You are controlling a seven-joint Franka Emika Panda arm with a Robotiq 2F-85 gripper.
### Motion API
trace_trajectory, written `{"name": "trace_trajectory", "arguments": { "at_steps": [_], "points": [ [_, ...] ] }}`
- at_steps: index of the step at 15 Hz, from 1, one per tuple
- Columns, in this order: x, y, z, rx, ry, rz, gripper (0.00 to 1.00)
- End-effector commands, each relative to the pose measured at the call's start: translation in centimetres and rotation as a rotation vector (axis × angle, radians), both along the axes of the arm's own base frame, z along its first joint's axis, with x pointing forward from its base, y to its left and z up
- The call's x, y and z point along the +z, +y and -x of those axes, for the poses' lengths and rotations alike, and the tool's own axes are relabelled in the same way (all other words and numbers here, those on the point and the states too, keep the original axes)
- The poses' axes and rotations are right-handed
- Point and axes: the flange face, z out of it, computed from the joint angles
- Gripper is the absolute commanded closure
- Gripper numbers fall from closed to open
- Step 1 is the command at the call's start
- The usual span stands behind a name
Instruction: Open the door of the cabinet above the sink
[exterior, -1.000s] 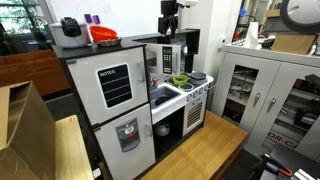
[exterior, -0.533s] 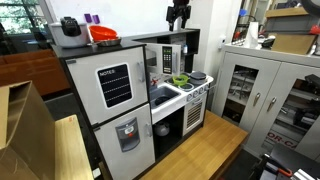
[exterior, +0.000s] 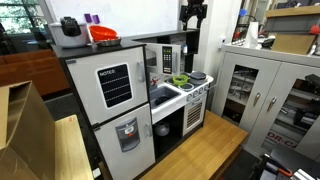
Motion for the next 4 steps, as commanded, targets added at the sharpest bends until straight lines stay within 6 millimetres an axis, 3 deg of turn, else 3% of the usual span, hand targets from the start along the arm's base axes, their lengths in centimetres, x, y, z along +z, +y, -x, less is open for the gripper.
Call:
{"name": "trace_trajectory", "arguments": {
  "at_steps": [1, 4],
  "points": [
    [-0.2, 0.3, 3.1, -0.011, -0.019, -0.014, 0.00],
    [-0.6, 0.3, 5.4, -0.015, -0.029, -0.034, 0.00]
  ]
}}
